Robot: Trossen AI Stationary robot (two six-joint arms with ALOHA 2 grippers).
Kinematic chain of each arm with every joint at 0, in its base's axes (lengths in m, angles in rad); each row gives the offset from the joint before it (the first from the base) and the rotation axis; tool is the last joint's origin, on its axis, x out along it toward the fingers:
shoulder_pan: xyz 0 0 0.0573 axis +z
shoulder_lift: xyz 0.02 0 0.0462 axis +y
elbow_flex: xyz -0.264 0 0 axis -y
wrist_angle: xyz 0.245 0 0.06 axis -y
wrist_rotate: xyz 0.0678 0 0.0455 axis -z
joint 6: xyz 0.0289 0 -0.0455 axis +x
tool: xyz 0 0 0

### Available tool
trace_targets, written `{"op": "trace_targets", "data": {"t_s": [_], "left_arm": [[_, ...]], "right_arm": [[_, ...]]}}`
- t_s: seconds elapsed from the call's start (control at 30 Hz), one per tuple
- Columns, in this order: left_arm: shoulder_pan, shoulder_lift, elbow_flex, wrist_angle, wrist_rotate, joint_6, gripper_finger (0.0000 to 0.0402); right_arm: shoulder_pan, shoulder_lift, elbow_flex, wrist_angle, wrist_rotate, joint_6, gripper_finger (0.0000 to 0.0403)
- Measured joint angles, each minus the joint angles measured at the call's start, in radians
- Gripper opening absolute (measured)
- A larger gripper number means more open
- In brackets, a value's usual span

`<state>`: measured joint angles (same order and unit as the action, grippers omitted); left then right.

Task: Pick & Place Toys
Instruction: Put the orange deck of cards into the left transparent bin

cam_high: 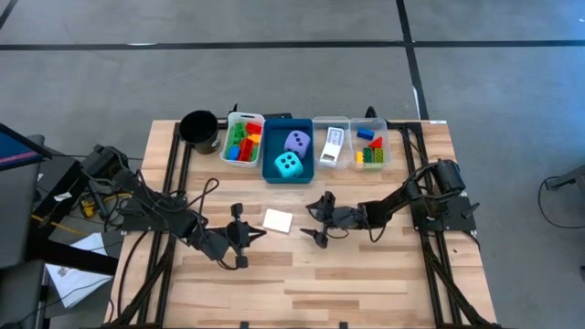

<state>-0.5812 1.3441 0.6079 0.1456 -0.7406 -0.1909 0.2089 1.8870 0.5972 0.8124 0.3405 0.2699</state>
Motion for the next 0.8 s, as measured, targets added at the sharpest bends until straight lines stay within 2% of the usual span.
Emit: {"op": "trace_targets", "data": {"t_s": [0.2, 0.33, 0.43, 0.8], "left_arm": [[0.0, 0.0, 0.0, 0.0, 0.0, 0.0, 0.0], [0.0, 0.0, 0.0, 0.0, 0.001, 0.0, 0.0], [0.0, 0.0, 0.0, 0.0, 0.004, -0.007, 0.0], [0.0, 0.0, 0.0, 0.0, 0.004, -0.03, 0.0]], "right_arm": [[0.003, 0.0, 0.047, -0.058, -0.004, -0.012, 0.0399], [0.02, 0.0, 0.124, -0.204, 0.008, -0.05, 0.0399], [0.031, 0.0, 0.16, -0.304, 0.064, -0.061, 0.0399], [0.019, 0.0, 0.165, -0.293, 0.049, -0.053, 0.0399]]}}
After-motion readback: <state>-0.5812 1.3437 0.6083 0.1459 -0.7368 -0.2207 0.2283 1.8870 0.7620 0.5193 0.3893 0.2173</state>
